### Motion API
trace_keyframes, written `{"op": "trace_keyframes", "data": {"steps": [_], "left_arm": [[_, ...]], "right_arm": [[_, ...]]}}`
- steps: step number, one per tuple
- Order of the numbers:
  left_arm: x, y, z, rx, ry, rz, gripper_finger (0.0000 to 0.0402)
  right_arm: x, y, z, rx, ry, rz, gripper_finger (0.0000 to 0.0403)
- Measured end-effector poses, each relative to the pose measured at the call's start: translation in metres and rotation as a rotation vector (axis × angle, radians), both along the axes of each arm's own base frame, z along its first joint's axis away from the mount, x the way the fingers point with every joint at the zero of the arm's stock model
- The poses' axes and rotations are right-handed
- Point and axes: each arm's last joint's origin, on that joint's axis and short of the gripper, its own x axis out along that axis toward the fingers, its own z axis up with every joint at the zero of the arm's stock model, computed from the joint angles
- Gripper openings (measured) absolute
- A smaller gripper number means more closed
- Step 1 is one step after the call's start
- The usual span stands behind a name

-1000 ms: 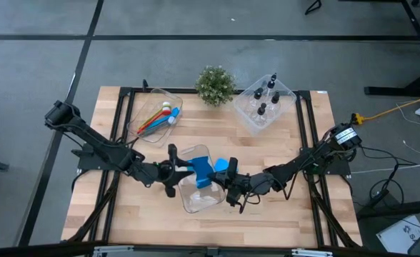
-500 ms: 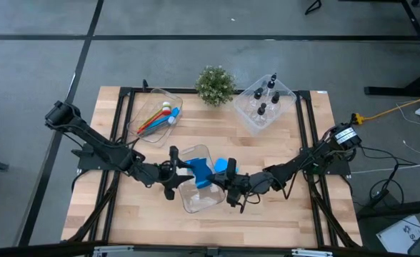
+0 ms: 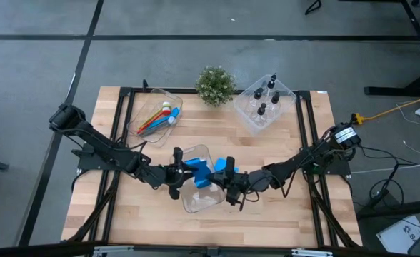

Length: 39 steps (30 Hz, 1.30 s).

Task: Pick & Place Kitchen Sink Supplies
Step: Put the sponge into the bottom transparent bin

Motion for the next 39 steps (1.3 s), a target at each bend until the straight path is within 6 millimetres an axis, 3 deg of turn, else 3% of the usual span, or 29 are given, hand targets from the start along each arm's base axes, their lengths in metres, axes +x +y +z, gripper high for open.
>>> {"op": "trace_keyframes", "data": {"steps": [9,20,29,39], "left_arm": [[0.000,0.001,0.001,0.013,-0.014,0.033,0.0012],[0.000,0.001,0.001,0.017,-0.017,0.044,0.0006],[0.000,0.002,0.001,0.019,-0.018,0.050,0.0004],[-0.004,-0.004,0.002,0.072,-0.018,0.074,0.0003]], "right_arm": [[0.000,0.000,0.000,-0.001,0.000,0.002,0.0014],[0.000,0.000,-0.002,-0.009,0.019,0.007,0.0020],[0.000,0.000,-0.005,-0.016,0.046,0.014,0.0058],[-0.005,0.001,0.006,0.268,-0.012,-0.008,0.0137]]}}
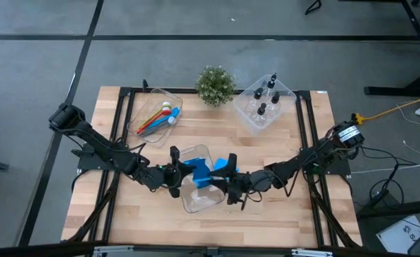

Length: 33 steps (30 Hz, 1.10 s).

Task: Pick & Place Kitchen Sink Supplies
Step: Put the sponge into the bottom transparent bin

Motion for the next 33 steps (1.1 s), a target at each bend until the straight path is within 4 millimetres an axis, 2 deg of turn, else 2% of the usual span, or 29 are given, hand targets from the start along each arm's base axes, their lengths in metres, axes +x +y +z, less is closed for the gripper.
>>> {"op": "trace_keyframes", "data": {"steps": [6,11,17,24,29,33], "left_arm": [[-0.005,-0.001,0.003,0.009,0.007,-0.004,0.0003],[-0.007,0.001,0.004,0.034,0.026,-0.001,0.0002],[-0.007,-0.004,0.010,0.124,0.058,0.029,0.0002],[-0.007,-0.009,0.020,0.137,0.082,0.037,0.0002],[-0.006,-0.010,0.017,0.125,0.085,0.039,0.0002],[-0.001,-0.014,0.004,0.168,0.131,0.033,0.0002]], "right_arm": [[-0.011,0.004,0.012,0.085,-0.014,-0.071,0.0189],[-0.019,0.005,0.019,0.147,0.007,-0.073,0.0210],[-0.023,0.004,0.022,0.183,0.022,-0.077,0.0212],[-0.024,0.004,0.021,0.183,0.035,-0.079,0.0212],[-0.024,0.004,0.020,0.181,0.039,-0.079,0.0212],[-0.024,0.004,0.020,0.180,0.041,-0.080,0.0212]]}}
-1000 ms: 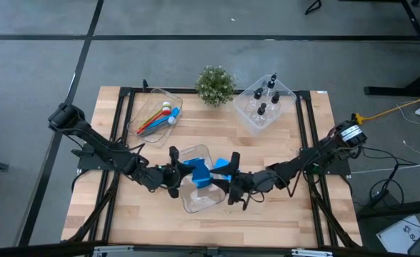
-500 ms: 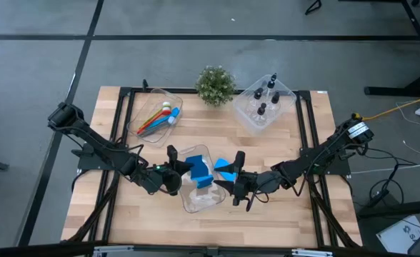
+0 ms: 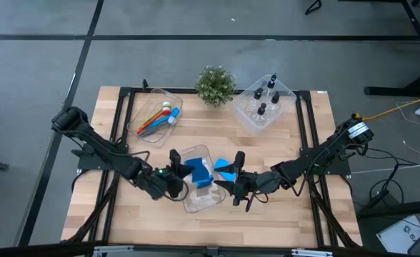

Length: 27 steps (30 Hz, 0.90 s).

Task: Pick & Place Kitchen Sink Supplies
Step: Put the sponge into the bottom transparent bin

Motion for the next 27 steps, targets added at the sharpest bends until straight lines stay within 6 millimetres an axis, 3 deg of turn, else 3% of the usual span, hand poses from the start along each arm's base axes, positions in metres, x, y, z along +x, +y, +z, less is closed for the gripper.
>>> {"op": "trace_keyframes", "data": {"steps": [6,17,27], "left_arm": [[0.009,-0.004,-0.013,0.150,0.007,0.065,0.0004],[0.013,-0.010,-0.022,0.225,0.038,0.044,0.0006],[0.020,-0.012,-0.044,0.402,0.110,0.110,0.0007]], "right_arm": [[0.000,0.000,0.000,-0.001,0.001,0.000,0.0212],[0.000,0.000,-0.001,-0.008,0.013,0.000,0.0212],[0.000,0.000,-0.001,-0.008,0.013,0.000,0.0212]]}}
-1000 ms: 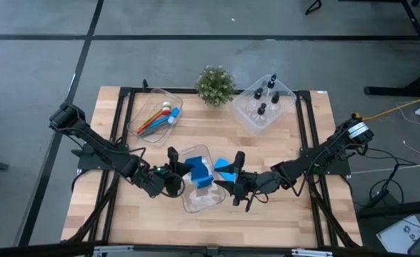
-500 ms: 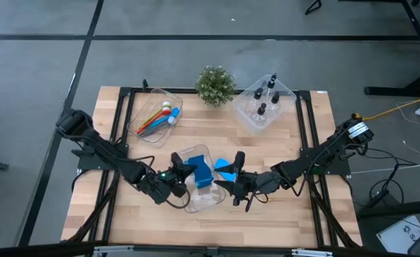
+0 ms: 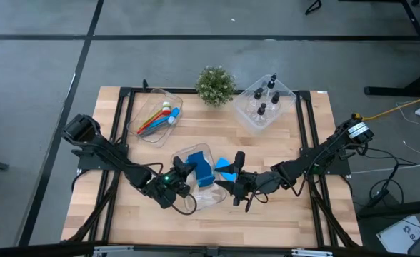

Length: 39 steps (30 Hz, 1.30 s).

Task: Pick & Place Kitchen Sink Supplies
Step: Put the sponge into the bottom transparent bin

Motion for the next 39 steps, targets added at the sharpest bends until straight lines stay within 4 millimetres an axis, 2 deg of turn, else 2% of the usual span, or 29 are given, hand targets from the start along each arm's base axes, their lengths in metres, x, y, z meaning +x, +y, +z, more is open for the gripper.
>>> {"op": "trace_keyframes", "data": {"steps": [10,15,39], "left_arm": [[-0.001,-0.008,-0.003,0.006,-0.036,0.004,0.0008],[-0.002,-0.012,-0.005,-0.025,-0.006,-0.058,0.0008],[0.000,-0.007,-0.008,-0.046,0.017,-0.058,0.0018]], "right_arm": [[0.000,0.000,0.000,0.000,0.000,0.000,0.0212],[0.000,0.000,0.000,0.000,0.000,0.000,0.0212],[0.000,0.000,0.000,0.000,0.000,0.000,0.0212]]}}
